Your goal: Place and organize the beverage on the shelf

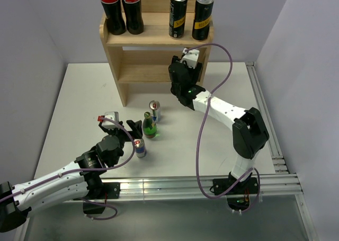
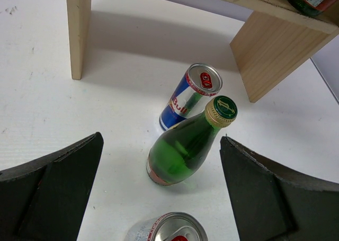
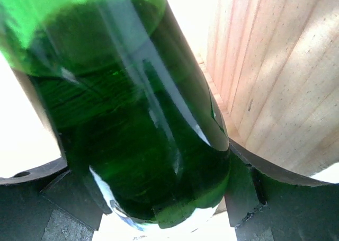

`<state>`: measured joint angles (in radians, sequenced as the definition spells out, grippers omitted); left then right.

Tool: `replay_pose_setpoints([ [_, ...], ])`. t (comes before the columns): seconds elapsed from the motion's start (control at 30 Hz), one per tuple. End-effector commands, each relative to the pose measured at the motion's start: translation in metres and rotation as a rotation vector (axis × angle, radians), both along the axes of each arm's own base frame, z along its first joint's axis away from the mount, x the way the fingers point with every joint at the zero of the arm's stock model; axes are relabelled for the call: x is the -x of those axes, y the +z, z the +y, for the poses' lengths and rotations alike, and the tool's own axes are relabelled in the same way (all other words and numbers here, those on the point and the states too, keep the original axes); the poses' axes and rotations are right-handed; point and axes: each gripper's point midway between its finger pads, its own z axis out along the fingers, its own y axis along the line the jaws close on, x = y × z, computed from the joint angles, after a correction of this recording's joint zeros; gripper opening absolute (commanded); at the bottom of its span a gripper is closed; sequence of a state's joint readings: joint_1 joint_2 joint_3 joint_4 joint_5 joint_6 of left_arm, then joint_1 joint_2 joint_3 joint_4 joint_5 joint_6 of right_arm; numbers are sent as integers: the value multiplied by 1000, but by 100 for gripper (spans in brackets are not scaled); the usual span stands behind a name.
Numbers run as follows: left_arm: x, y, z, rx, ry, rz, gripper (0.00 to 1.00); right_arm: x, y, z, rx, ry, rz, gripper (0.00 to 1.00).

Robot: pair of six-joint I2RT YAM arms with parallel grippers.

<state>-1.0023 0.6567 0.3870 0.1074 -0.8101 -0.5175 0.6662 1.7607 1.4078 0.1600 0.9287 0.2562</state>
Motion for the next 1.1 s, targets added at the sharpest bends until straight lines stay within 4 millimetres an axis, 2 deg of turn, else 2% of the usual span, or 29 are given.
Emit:
replay_pose_setpoints([
  [0.0, -1, 4, 3, 24, 18, -9, 99, -5, 50, -11, -121, -70, -150, 42],
  [0.03, -1, 4, 3, 24, 18, -9, 99, -4, 50, -11, -121, -70, -150, 61],
  [0.13, -1, 3, 3, 25, 19, -8, 99, -4, 49, -12, -119, -73, -147, 83],
  [0.23, -1, 3, 3, 23, 19, -6, 99, -3, 48, -12, -122, -70, -146, 97],
  [0.3, -1, 3, 3, 23, 20, -6, 99, -3, 47, -12, -120, -66, -144, 100],
  [0.5, -1, 3, 4, 27, 22, -7, 99, -1, 48, -13, -131, -66, -141, 100],
  [1.07, -1, 4, 5, 24, 27, -6, 99, 36, 50, -21, -174, 19, -107, 100],
])
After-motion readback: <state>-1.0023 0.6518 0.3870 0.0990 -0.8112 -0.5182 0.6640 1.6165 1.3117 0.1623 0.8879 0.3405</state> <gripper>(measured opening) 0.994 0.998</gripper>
